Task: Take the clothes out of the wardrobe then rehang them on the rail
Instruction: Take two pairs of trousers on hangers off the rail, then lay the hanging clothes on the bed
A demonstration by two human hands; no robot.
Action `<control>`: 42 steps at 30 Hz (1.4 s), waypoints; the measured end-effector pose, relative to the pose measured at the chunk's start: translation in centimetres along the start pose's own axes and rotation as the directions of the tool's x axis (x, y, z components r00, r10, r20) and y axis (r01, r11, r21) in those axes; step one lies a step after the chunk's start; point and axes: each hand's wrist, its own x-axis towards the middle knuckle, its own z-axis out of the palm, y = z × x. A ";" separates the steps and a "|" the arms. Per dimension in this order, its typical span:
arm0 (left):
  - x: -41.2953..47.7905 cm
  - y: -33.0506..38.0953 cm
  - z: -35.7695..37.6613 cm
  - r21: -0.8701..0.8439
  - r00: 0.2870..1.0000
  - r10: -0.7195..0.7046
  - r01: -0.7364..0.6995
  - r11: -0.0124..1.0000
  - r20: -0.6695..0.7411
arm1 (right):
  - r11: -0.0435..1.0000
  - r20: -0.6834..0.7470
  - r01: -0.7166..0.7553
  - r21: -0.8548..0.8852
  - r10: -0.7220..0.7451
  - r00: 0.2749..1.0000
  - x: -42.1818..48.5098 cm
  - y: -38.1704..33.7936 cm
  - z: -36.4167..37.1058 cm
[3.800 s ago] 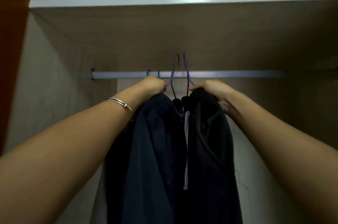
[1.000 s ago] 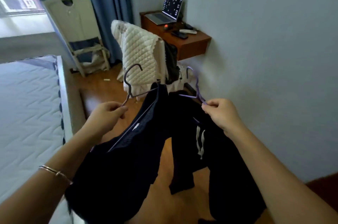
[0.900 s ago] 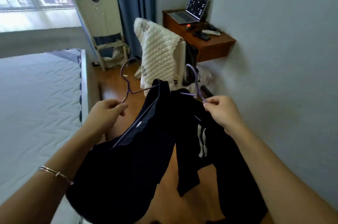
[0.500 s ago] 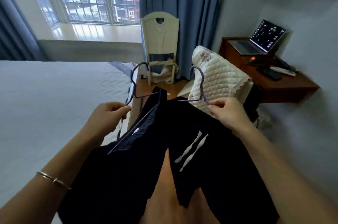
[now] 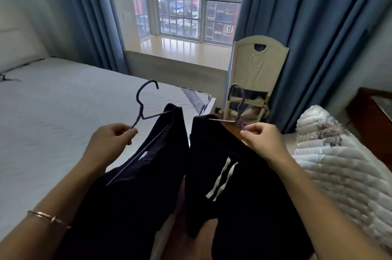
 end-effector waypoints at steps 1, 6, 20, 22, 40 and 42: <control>1.4 0.4 0.3 0.028 0.999 -0.008 0.009 1.000 -0.042 | 1.000 0.021 0.023 -0.008 -0.023 1.000 2.4 -0.6 0.2; 7.1 1.5 0.9 0.071 0.971 -0.092 0.110 0.991 -0.220 | 0.989 0.121 0.151 -0.004 -0.150 0.981 13.3 -4.0 2.6; 23.3 0.3 2.9 0.234 0.885 -0.194 0.314 0.920 -0.424 | 0.849 0.321 0.475 -0.230 -0.395 0.861 35.4 -10.4 11.3; 25.6 -0.1 2.6 0.265 0.865 -0.213 0.360 0.895 -0.455 | 0.821 0.351 0.523 -0.227 -0.432 0.831 38.7 -11.6 12.7; 33.1 -0.8 6.7 0.089 0.482 -0.479 0.767 0.635 -0.734 | 0.673 0.669 0.740 0.018 -0.558 0.491 60.4 -19.8 36.1; 33.3 -0.6 7.4 0.071 0.434 -0.499 0.803 0.592 -0.751 | 0.658 0.706 0.752 0.036 -0.550 0.447 61.6 -21.3 39.8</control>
